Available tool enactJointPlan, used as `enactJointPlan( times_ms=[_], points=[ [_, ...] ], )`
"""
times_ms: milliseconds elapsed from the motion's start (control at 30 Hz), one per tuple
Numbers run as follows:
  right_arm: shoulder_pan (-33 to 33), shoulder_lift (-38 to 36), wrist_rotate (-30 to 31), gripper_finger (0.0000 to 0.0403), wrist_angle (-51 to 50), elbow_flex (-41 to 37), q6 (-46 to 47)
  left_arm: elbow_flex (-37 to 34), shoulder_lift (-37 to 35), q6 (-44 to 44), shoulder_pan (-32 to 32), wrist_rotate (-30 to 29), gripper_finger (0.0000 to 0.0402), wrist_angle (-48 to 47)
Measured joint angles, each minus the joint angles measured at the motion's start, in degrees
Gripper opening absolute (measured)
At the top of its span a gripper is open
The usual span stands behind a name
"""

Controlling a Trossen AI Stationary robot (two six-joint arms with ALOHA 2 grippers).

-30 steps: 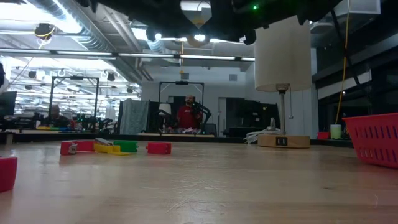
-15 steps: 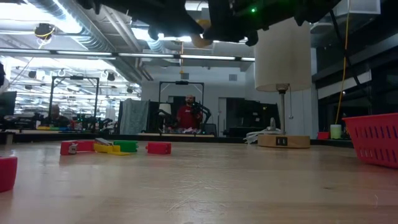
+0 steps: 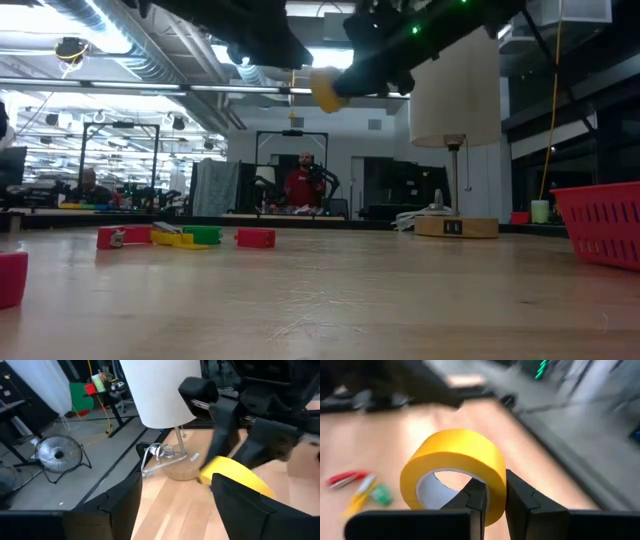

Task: Pick and place Stapler, Stapler remover, tape
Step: Put the yellow tape into the red basket

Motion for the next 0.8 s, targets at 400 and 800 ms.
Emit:
enactJointPlan(
  times_ms=[400, 800],
  points=[
    [0.92, 0.00, -25.21, 0.0042, -35.20, 9.66, 11.97, 0.02, -3.34, -0.17, 2.19, 6.82, 0.0251, -9.04],
    [8.65, 0.00, -43.95, 0.0055, -49.15, 9.67, 20.53, 0.02, -3.32, -0.17, 2.19, 7.30, 0.0249, -14.22]
  ],
)
